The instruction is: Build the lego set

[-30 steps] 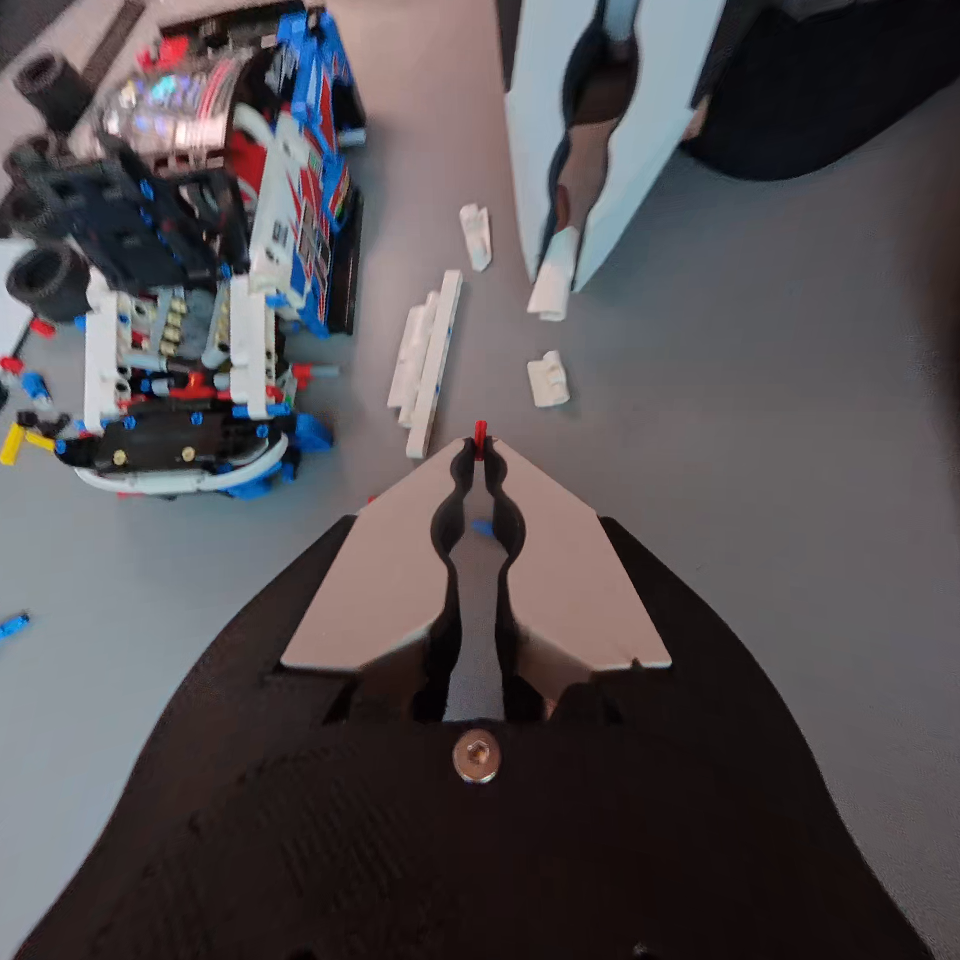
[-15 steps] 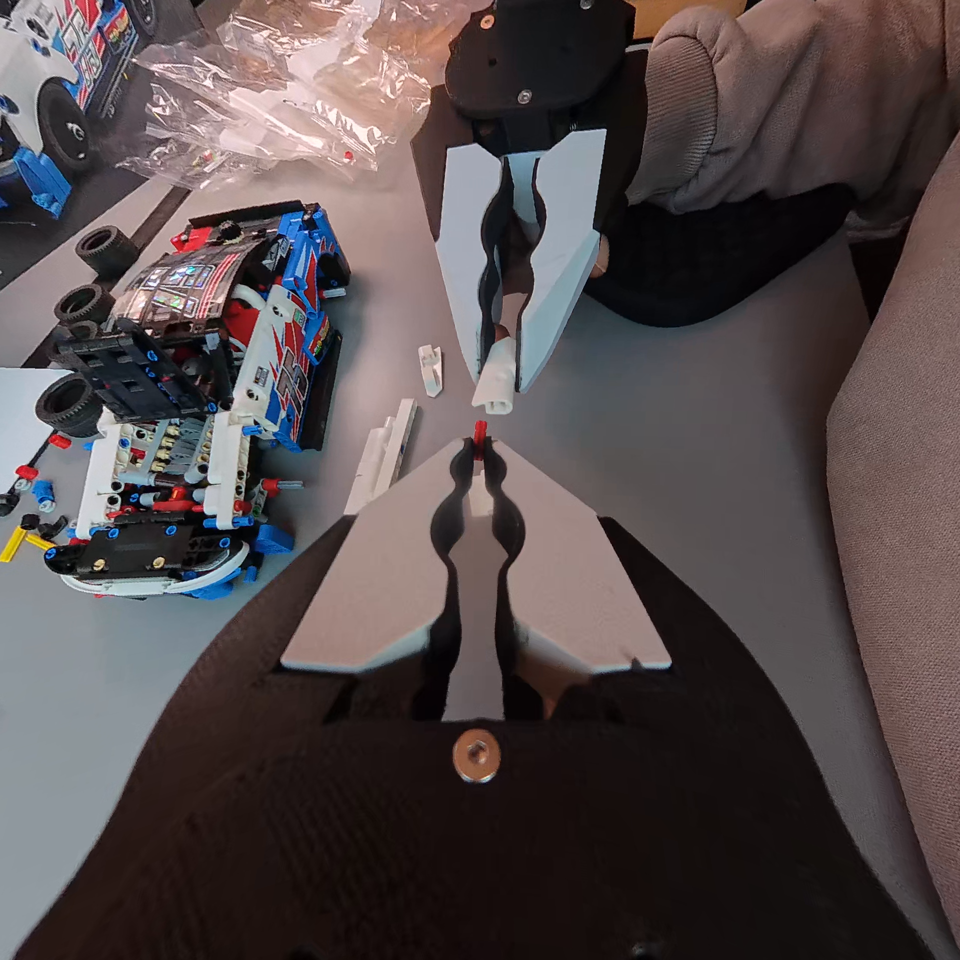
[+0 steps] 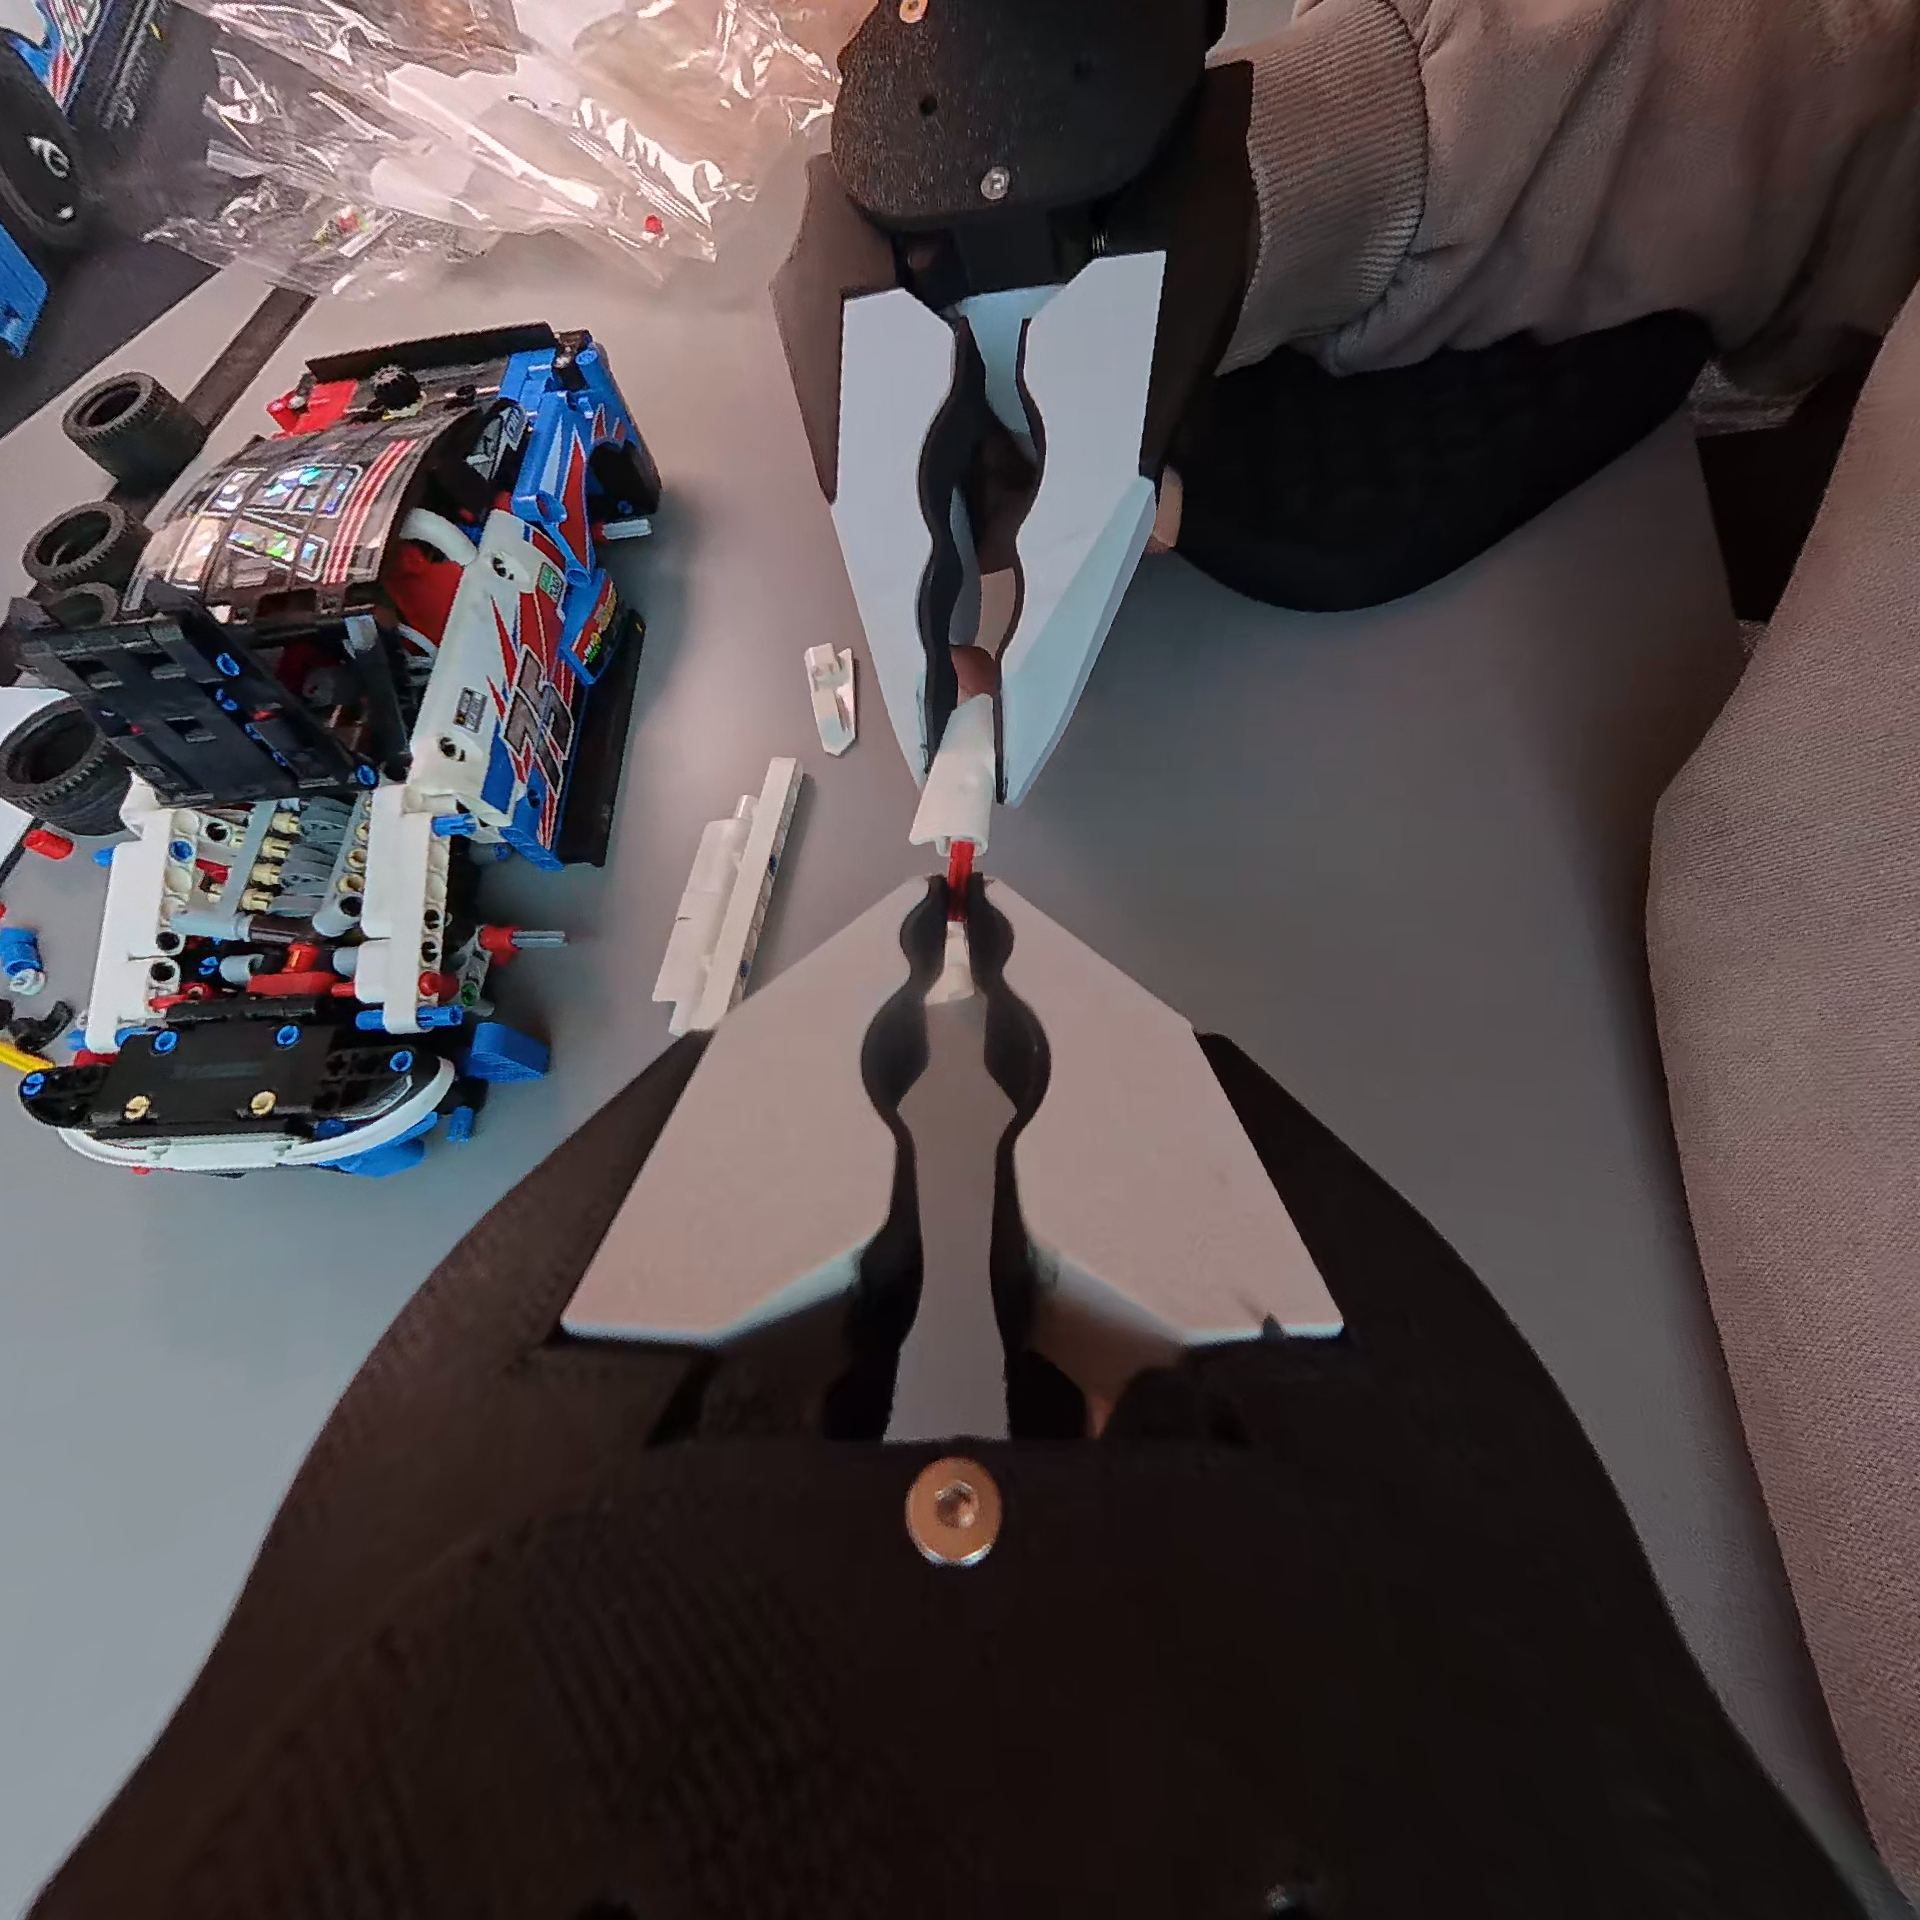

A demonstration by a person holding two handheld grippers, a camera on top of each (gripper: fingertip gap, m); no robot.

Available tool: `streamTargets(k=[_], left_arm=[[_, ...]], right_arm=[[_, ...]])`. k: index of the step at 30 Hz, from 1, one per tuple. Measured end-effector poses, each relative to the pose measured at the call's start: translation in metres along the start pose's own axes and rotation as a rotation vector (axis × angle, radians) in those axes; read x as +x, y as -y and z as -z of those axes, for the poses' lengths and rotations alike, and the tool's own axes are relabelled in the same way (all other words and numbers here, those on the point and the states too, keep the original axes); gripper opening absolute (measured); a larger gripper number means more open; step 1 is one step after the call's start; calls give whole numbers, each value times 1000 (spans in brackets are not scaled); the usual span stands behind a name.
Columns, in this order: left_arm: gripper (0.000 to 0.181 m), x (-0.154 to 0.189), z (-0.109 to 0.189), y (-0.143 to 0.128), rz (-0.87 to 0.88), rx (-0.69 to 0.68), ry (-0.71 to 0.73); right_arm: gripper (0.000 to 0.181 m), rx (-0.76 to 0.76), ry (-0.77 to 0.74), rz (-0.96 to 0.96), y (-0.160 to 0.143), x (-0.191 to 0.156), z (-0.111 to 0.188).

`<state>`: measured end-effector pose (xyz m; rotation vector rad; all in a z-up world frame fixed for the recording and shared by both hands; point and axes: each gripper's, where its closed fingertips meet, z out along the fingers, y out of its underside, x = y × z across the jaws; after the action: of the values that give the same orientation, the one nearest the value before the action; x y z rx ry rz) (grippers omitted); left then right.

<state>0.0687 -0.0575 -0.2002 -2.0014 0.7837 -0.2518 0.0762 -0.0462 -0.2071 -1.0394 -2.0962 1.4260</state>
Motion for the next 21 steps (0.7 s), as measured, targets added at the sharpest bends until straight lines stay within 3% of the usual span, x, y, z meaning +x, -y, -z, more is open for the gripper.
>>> streamTargets(k=[21], left_arm=[[1, 7, -19, -31, -22, -187, -9]], right_arm=[[9, -256, -79, -35, -29, -2, -11]])
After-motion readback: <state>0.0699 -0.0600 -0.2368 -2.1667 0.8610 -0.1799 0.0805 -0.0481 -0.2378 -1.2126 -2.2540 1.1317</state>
